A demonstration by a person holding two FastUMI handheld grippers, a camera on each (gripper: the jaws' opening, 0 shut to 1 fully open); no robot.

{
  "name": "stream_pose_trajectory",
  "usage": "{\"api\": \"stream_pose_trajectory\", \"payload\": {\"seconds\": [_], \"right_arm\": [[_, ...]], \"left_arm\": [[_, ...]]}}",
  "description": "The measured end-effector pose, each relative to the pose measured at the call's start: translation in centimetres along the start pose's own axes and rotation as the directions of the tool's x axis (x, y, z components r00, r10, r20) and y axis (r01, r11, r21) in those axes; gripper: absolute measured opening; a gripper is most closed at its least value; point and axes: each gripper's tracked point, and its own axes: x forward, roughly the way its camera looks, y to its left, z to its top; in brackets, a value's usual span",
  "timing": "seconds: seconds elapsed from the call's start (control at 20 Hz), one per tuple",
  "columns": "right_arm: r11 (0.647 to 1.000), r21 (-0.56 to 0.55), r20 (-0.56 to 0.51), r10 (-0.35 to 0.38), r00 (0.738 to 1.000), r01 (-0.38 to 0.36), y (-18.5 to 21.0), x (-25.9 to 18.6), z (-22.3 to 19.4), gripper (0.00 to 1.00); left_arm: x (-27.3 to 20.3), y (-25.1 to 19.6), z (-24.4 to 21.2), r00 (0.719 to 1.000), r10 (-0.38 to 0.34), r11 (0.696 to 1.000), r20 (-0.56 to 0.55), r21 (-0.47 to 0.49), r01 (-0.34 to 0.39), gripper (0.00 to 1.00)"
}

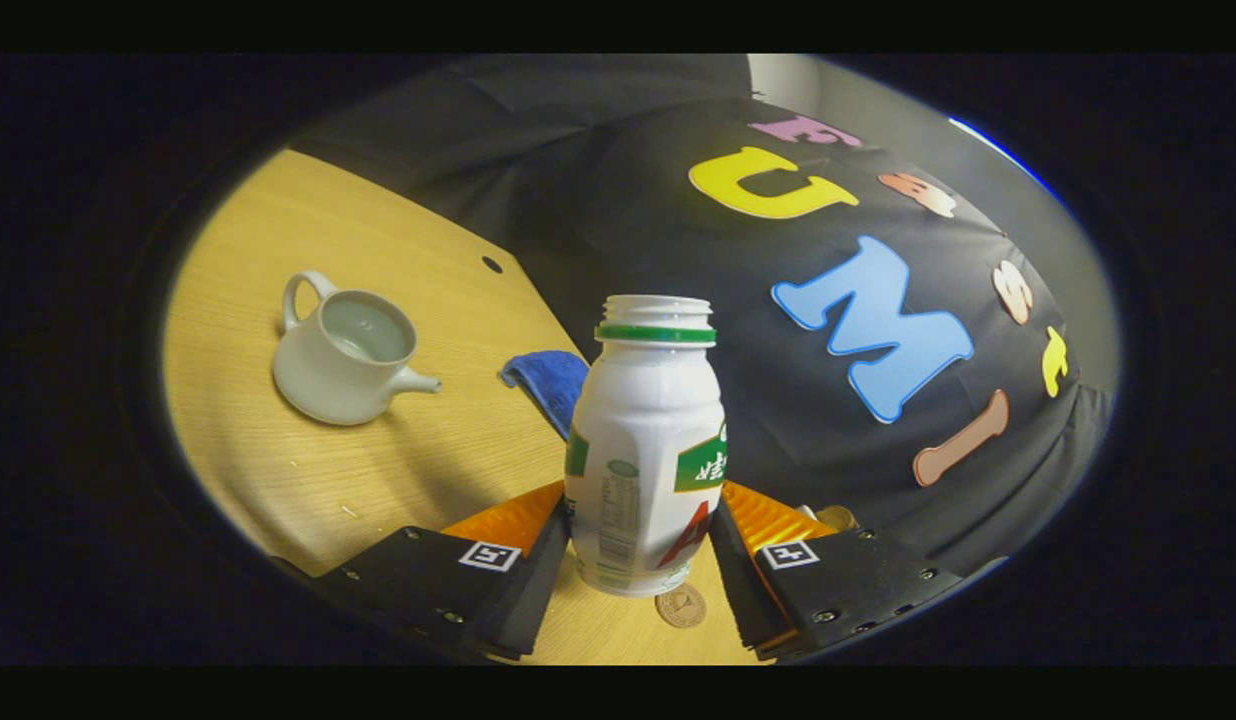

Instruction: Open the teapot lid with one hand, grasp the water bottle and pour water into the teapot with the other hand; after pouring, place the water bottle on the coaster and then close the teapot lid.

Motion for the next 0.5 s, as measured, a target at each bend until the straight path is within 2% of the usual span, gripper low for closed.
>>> {"api": "stream_pose_trajectory", "payload": {"seconds": [0.2,0.5], "right_arm": [[0.992,-0.123,0.001,0.001,1.0,-0.001,0.8,0.4,0.5,0.72],[0.957,-0.291,0.019,-0.006,1.0,0.012,1.9,0.9,1.4,0.72]], "left_arm": [[-0.4,1.0,0.1,1.0,0.024,1.0,0.006,0.009,-0.024,0.13],[-0.4,1.7,-0.3,0.999,0.043,0.999,0.004,0.01,-0.043,0.13]]}}
